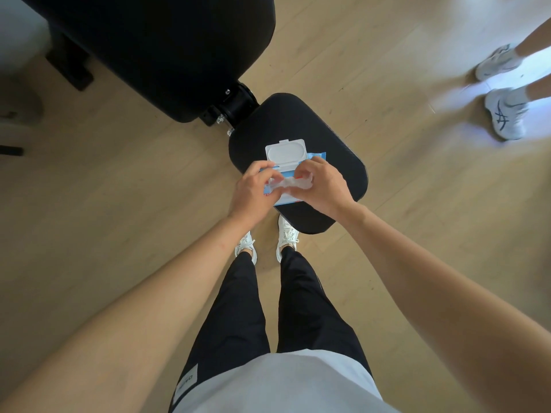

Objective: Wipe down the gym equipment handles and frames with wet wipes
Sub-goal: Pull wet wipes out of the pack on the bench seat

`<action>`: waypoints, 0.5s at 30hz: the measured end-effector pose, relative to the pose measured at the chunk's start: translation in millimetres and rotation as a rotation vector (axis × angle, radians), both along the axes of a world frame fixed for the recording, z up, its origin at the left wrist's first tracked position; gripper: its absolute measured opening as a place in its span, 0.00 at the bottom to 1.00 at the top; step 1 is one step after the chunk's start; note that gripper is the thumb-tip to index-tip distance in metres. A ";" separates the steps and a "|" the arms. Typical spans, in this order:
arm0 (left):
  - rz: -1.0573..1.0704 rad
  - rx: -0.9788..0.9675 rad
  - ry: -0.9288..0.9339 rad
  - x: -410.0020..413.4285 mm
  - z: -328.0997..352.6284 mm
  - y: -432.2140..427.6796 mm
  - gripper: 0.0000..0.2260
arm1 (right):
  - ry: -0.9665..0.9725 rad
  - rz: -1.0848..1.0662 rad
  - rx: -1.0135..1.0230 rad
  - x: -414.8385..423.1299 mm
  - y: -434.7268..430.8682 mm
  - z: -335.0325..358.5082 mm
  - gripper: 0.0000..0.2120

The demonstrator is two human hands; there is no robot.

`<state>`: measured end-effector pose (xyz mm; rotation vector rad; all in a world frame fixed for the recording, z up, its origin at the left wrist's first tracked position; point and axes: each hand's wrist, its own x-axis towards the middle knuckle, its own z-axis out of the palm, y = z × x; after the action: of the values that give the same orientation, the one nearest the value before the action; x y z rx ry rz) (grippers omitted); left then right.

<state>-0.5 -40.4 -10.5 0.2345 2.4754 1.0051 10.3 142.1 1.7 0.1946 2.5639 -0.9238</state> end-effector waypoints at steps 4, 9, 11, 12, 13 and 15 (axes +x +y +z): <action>-0.001 0.001 0.003 0.5 1.9 -2.1 0.09 | 0.045 0.026 0.065 -1.2 -10.3 -0.6 0.03; -0.002 0.003 -0.001 0.4 3.7 -1.3 0.10 | -0.119 -0.155 -0.142 -5.8 0.0 5.1 0.03; -0.012 0.012 0.000 0.7 5.0 -0.7 0.10 | -0.198 -0.231 -0.205 -5.2 6.1 6.1 0.04; -0.019 0.014 0.001 1.1 5.6 0.0 0.10 | -0.236 -0.265 -0.236 -3.9 9.1 7.4 0.05; -0.024 0.017 0.005 1.4 5.9 0.8 0.11 | -0.273 -0.301 -0.265 -2.5 12.0 8.5 0.05; -0.024 0.016 0.010 1.8 5.1 2.3 0.10 | -0.324 -0.362 -0.318 -1.3 17.1 10.4 0.06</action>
<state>1.3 -38.1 -5.4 0.2751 2.4687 1.0164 9.1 159.2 12.1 0.6711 2.0866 -1.2955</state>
